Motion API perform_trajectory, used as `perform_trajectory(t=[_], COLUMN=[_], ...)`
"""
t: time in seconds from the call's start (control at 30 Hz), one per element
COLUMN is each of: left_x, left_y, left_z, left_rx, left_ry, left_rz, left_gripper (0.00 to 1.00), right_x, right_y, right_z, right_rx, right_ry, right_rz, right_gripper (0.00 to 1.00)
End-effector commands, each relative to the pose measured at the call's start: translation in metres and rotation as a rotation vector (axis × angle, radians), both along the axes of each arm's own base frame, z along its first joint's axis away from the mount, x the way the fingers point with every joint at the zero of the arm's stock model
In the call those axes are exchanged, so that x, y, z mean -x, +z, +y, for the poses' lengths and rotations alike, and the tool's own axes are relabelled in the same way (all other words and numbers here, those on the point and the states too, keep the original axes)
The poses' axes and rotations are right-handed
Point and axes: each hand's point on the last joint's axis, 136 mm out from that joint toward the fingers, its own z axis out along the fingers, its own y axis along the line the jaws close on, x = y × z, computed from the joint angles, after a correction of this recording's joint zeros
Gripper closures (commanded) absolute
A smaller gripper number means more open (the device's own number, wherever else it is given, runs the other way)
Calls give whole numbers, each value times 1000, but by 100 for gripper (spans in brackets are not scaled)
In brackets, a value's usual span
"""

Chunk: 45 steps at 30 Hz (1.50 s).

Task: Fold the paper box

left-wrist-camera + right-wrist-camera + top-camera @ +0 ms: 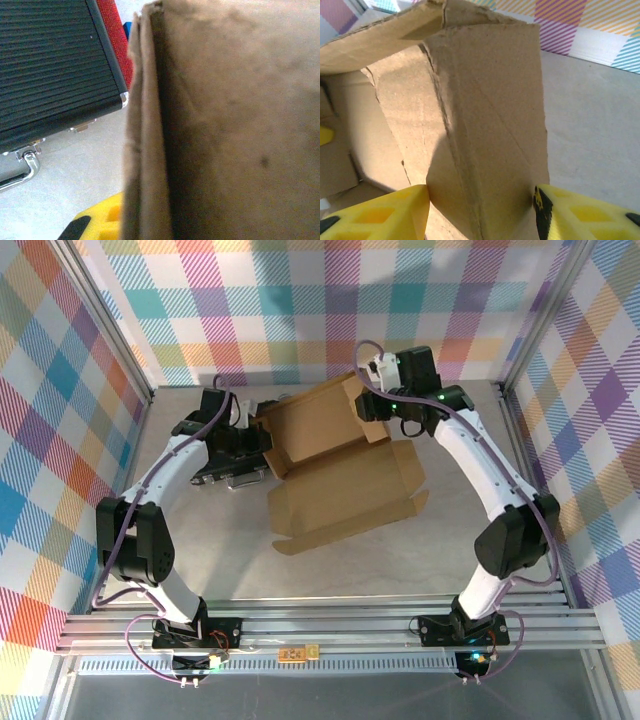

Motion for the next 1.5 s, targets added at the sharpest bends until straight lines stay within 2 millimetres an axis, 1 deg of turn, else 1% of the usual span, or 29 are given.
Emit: perform_trajectory(t=[0.0,0.1,0.2,0.27,0.3,0.37,0.47,0.53,0.67,0.73,0.8,0.87,0.97,1.1,1.3,1.47], left_x=[4,5,5,5,5,4,4,3,2,2,2,3,5,9,16,19], left_y=[30,30,31,30,29,29,28,27,28,29,28,26,21,18,11,13], left_z=[-7,-5,-5,-5,-4,-4,-3,-3,-3,-3,-3,-1,4,6,16,30], left_rx=[20,13,11,8,7,3,-1,-2,-10,-24,-56,-101,-154,-225,-353,-428], left_ry=[-39,-36,-34,-32,-30,-28,-23,-21,-10,-2,10,29,82,161,269,307], left_rz=[-69,-71,-72,-70,-67,-64,-58,-54,-48,-41,-32,-13,23,52,106,125], left_gripper=[100,100,100,100,100,100,100,100,100,100,100,100,100,100,100,100], right_x=[-12,-18,-22,-25,-26,-28,-30,-30,-30,-30,-31,-33,-36,-39,-41,-40], right_y=[1,-4,-16,-24,-26,-28,-26,-21,-20,-22,-22,-21,-21,-23,-24,-23], right_z=[-2,-1,-2,-4,-6,-8,-10,-11,-13,-16,-21,-28,-37,-46,-67,-78], right_rx=[60,116,179,219,237,257,259,256,281,301,330,364,428,504,639,700], right_ry=[-17,-43,-75,-103,-118,-142,-168,-177,-196,-209,-242,-274,-314,-379,-530,-572], right_rz=[-32,-45,-44,-46,-49,-55,-73,-92,-104,-100,-104,-107,-117,-127,-134,-146], right_gripper=[45,51,55,61,65,76,90,97,98,97,97,100,100,100,100,100])
